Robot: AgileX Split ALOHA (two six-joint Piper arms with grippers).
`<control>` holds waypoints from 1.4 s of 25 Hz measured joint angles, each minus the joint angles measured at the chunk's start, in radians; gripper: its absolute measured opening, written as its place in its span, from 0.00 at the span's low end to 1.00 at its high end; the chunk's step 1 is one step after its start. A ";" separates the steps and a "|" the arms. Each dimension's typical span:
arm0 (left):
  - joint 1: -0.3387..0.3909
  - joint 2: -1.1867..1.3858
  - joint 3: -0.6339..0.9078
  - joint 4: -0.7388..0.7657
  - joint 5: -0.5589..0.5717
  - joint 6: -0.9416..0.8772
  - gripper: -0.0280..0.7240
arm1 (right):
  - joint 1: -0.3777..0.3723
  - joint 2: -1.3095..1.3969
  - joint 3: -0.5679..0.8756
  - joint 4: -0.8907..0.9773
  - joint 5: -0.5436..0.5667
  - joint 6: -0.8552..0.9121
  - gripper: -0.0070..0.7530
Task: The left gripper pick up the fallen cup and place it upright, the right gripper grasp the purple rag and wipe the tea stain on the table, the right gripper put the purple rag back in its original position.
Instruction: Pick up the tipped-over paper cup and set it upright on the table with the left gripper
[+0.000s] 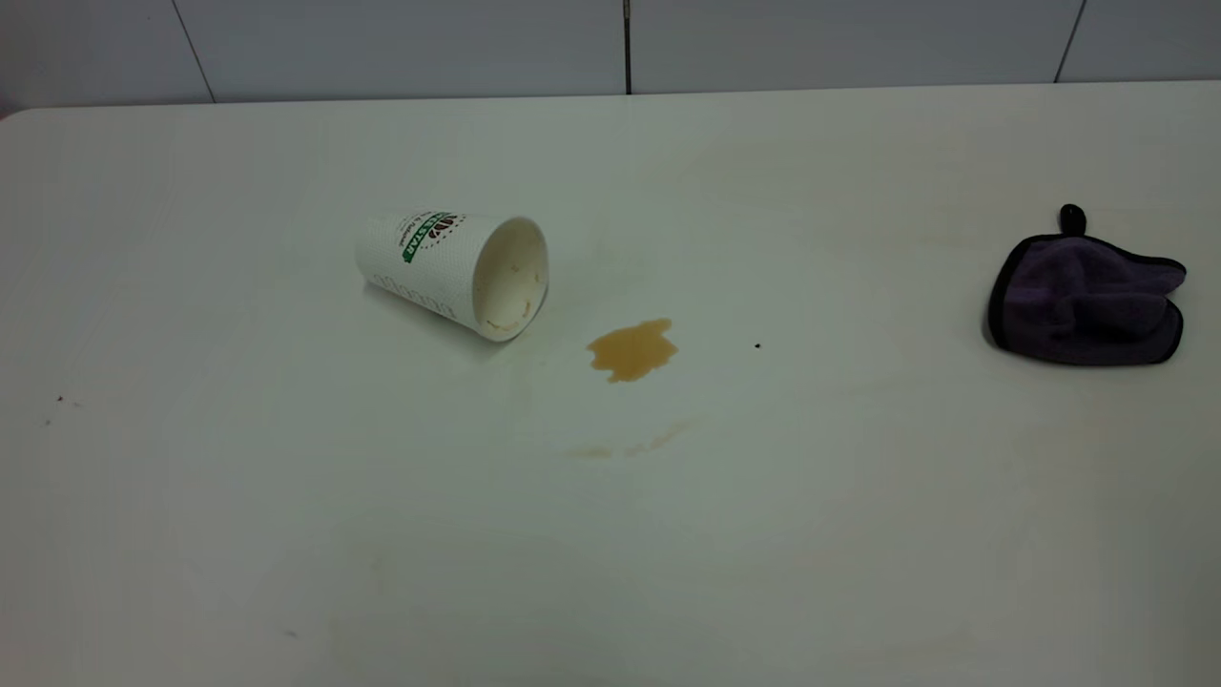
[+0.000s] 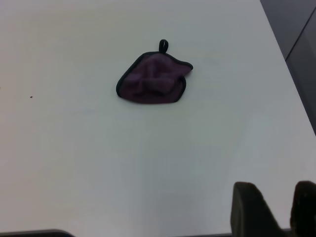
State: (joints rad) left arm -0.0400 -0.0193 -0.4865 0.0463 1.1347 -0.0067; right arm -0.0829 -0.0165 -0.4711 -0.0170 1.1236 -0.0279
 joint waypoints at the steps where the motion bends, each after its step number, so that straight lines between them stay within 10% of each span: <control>1: 0.000 0.000 0.000 0.000 0.000 0.000 0.73 | 0.000 0.000 0.000 0.000 0.000 0.000 0.32; 18: 0.000 0.032 -0.002 0.046 -0.010 -0.002 0.73 | 0.000 0.000 0.000 0.000 0.000 0.000 0.32; 35: -0.093 0.942 -0.309 0.221 -0.362 -0.130 0.90 | 0.000 0.000 0.000 0.000 0.000 0.000 0.32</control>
State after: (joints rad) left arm -0.1330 0.9224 -0.7957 0.2672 0.7726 -0.1371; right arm -0.0829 -0.0165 -0.4711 -0.0170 1.1236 -0.0279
